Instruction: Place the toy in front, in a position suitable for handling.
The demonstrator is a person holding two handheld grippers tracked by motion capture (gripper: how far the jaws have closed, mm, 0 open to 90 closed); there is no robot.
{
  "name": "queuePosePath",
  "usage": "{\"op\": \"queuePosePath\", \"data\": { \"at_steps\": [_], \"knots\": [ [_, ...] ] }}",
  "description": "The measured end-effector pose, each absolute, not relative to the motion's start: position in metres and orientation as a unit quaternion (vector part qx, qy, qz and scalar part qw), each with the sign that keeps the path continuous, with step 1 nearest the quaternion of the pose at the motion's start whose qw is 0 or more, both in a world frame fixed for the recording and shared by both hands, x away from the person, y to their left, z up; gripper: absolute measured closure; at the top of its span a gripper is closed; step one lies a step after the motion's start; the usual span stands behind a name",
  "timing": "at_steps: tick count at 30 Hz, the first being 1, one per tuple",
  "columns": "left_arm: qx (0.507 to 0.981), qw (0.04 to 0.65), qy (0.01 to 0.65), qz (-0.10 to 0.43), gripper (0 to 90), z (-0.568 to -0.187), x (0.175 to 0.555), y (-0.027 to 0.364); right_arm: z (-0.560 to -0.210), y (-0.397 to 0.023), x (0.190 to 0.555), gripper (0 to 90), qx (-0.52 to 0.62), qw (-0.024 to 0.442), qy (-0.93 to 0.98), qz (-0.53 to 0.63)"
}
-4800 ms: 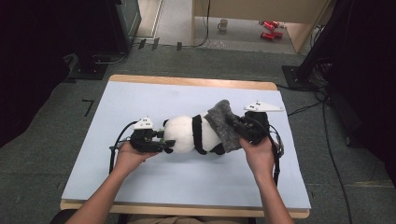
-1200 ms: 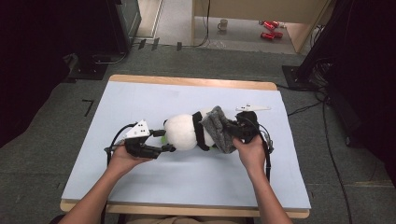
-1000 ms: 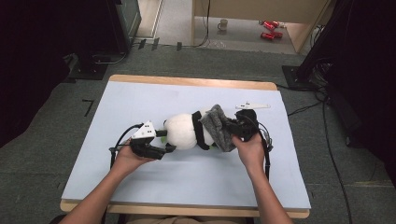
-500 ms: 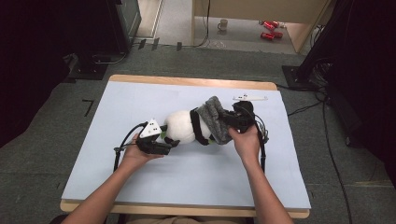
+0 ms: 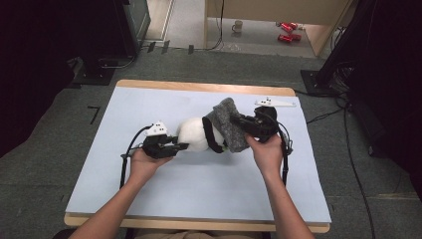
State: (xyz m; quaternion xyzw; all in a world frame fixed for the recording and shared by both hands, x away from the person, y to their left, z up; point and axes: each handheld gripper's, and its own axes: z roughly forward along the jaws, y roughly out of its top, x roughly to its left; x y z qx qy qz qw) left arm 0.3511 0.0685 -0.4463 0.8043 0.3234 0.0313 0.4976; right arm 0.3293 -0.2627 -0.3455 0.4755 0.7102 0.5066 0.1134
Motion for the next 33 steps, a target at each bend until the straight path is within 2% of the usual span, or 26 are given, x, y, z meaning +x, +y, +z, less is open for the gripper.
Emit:
{"op": "queuePosePath", "data": {
  "at_steps": [5,10,20,25,30,33],
  "knots": [
    [0.79,0.496,0.36,-0.022,65.0,-0.424,0.342,0.078,-0.324,-0.246,0.314,82.8,0.443,0.106,0.72,0.524],
    [0.793,0.485,0.368,-0.03,64.2,-0.424,0.33,0.072,-0.313,-0.221,0.303,82.7,0.407,0.092,0.734,0.536],
    [0.791,0.496,0.357,-0.001,62.1,-0.43,0.323,0.052,-0.361,-0.179,0.315,82.6,0.413,0.041,0.764,0.495],
    [0.803,0.476,0.359,-0.001,61.8,-0.438,0.325,0.046,-0.382,-0.174,0.321,82.3,0.413,0.077,0.783,0.458],
    [0.808,0.476,0.348,0.004,62.6,-0.443,0.328,0.047,-0.384,-0.181,0.324,82.0,0.414,0.109,0.792,0.435],
    [0.807,0.48,0.344,-0.003,63.3,-0.445,0.332,0.052,-0.383,-0.19,0.326,82.1,0.425,0.143,0.794,0.41]
  ]
}}
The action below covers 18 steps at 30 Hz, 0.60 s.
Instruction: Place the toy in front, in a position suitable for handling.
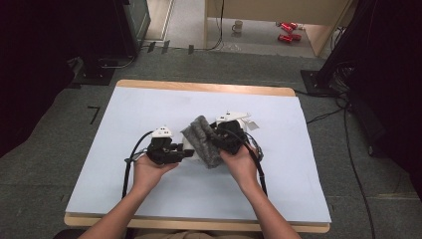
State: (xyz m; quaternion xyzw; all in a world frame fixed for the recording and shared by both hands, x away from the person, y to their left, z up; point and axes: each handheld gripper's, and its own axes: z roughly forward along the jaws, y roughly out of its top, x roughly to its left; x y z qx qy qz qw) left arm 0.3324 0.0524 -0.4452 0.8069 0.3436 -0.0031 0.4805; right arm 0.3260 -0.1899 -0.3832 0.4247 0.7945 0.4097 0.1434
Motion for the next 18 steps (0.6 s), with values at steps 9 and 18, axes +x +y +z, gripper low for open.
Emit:
{"op": "queuePosePath", "data": {
  "at_steps": [9,18],
  "knots": [
    [0.807,0.483,0.339,-0.014,63.3,-0.446,0.344,0.06,-0.373,-0.214,0.329,82.4,0.442,0.145,0.779,0.421],
    [0.806,0.487,0.337,-0.009,63.0,-0.447,0.346,0.063,-0.364,-0.245,0.332,82.3,0.468,0.162,0.754,0.431]
  ]
}}
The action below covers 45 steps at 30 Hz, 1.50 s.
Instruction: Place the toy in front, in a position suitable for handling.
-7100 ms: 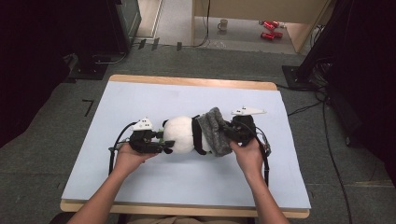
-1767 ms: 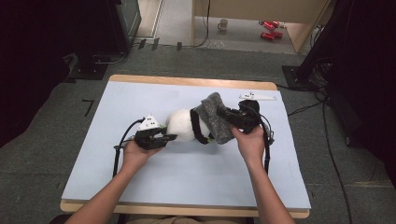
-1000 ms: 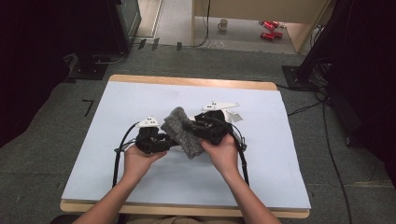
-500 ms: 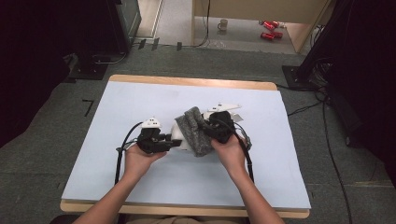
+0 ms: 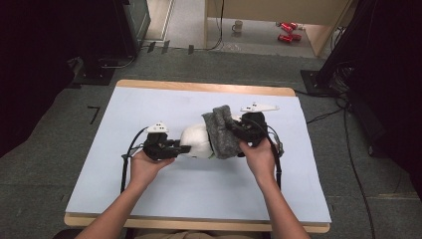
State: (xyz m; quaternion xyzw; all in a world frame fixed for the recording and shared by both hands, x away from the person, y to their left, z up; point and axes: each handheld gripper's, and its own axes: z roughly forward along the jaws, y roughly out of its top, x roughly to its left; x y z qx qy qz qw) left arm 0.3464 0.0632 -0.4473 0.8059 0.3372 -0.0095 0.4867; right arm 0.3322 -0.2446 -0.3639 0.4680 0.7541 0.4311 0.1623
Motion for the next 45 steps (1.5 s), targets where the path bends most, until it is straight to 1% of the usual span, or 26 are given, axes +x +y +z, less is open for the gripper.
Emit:
{"op": "queuePosePath", "data": {
  "at_steps": [2,8,14,19,22,27,32,37,45],
  "knots": [
    [0.805,0.488,0.336,-0.008,63.0,-0.448,0.346,0.063,-0.363,-0.251,0.332,82.4,0.472,0.18,0.752,0.424],
    [0.804,0.492,0.334,-0.009,62.8,-0.449,0.347,0.063,-0.368,-0.266,0.336,82.3,0.49,0.178,0.737,0.43],
    [0.804,0.492,0.334,-0.012,62.8,-0.45,0.348,0.063,-0.373,-0.279,0.34,82.4,0.51,0.19,0.726,0.421],
    [0.806,0.491,0.331,-0.014,62.6,-0.45,0.348,0.064,-0.385,-0.294,0.344,82.6,0.534,0.178,0.714,0.417],
    [0.806,0.491,0.331,-0.015,62.6,-0.451,0.348,0.065,-0.389,-0.298,0.346,82.7,0.54,0.182,0.713,0.408],
    [0.805,0.49,0.334,-0.015,62.5,-0.451,0.349,0.066,-0.381,-0.301,0.343,82.8,0.541,0.185,0.71,0.412],
    [0.804,0.491,0.335,-0.013,62.4,-0.451,0.349,0.066,-0.355,-0.295,0.333,83.1,0.52,0.186,0.708,0.44],
    [0.804,0.49,0.336,-0.013,62.3,-0.451,0.348,0.066,-0.332,-0.276,0.321,83.1,0.485,0.176,0.719,0.466],
    [0.805,0.489,0.336,-0.011,62.3,-0.45,0.348,0.065,-0.315,-0.235,0.307,83.1,0.429,0.148,0.747,0.486]
  ]
}}
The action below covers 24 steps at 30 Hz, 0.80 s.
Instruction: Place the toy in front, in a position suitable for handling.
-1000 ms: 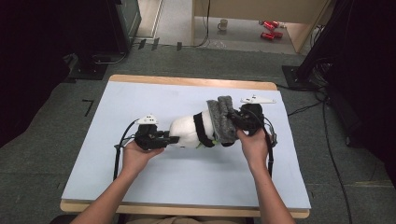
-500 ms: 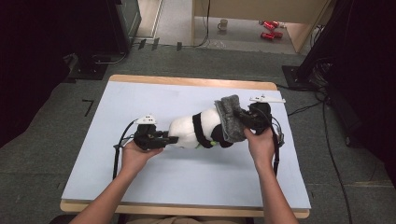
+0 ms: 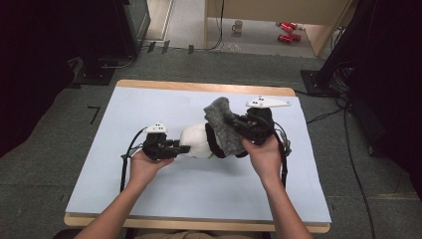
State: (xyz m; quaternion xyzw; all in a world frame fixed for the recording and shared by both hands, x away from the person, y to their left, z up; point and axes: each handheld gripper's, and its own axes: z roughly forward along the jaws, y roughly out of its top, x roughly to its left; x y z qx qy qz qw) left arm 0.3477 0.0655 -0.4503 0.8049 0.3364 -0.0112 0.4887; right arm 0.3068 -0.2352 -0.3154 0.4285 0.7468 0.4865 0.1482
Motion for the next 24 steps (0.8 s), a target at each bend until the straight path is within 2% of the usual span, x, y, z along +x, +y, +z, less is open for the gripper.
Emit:
{"op": "queuePosePath", "data": {
  "at_steps": [8,12,18,24],
  "knots": [
    [0.797,0.495,0.346,-0.008,62.0,-0.448,0.345,0.064,-0.316,-0.198,0.298,82.8,0.386,0.119,0.769,0.495],
    [0.794,0.498,0.348,-0.007,63.1,-0.445,0.341,0.064,-0.329,-0.184,0.302,82.9,0.384,0.1,0.775,0.492],
    [0.783,0.512,0.352,-0.033,64.8,-0.433,0.333,0.066,-0.356,-0.168,0.31,82.8,0.395,0.055,0.781,0.48],
    [0.791,0.491,0.361,-0.057,65.5,-0.435,0.332,0.067,-0.372,-0.167,0.318,82.6,0.397,0.07,0.795,0.454]
  ]
}}
